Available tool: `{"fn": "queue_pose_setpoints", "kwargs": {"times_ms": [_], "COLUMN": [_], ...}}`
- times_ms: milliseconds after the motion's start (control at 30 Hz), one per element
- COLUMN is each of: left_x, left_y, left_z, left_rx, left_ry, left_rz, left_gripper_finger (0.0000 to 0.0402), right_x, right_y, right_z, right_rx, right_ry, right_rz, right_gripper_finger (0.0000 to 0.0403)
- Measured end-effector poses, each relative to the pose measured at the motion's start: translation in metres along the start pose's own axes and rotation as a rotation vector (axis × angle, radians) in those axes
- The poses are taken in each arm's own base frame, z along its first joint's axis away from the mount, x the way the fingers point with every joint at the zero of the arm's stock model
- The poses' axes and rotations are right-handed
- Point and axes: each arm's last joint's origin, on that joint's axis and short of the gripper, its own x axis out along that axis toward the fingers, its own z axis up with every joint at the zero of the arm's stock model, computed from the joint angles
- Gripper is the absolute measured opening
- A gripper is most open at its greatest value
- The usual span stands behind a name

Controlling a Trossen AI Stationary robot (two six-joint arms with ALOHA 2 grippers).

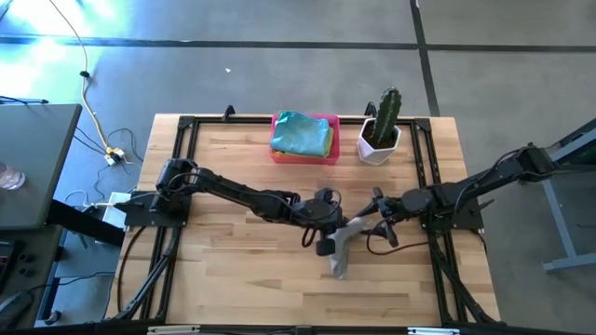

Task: Fold microfiber towels
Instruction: Fold the gray microfiber cloth on the table

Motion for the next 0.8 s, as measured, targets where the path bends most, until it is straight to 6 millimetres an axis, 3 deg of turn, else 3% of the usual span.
{"fn": "queue_pose_setpoints", "kwargs": {"times_ms": [200, 367, 567, 800], "left_x": [-0.001, 0.000, 0.001, 0.001], "left_y": [-0.002, 0.004, 0.012, 0.015], "left_z": [-0.002, -0.001, -0.002, -0.002], "left_rx": [0.008, 0.005, -0.001, -0.004], "left_ry": [0.014, 0.002, 0.018, 0.021], "left_rz": [0.033, 0.143, 0.158, 0.163], "left_gripper_finger": [0.0000, 0.0000, 0.0000, 0.0000], "right_x": [0.000, 0.000, 0.000, 0.000], "right_y": [0.001, 0.001, 0.001, -0.004], "right_z": [-0.003, -0.003, -0.002, -0.001], "right_rx": [-0.013, 0.011, 0.014, 0.018], "right_ry": [0.032, 0.031, 0.029, -0.008], "right_rz": [0.036, 0.039, 0.034, -0.120], "right_gripper_finger": [0.0263, 0.0263, 0.0263, 0.0263]}}
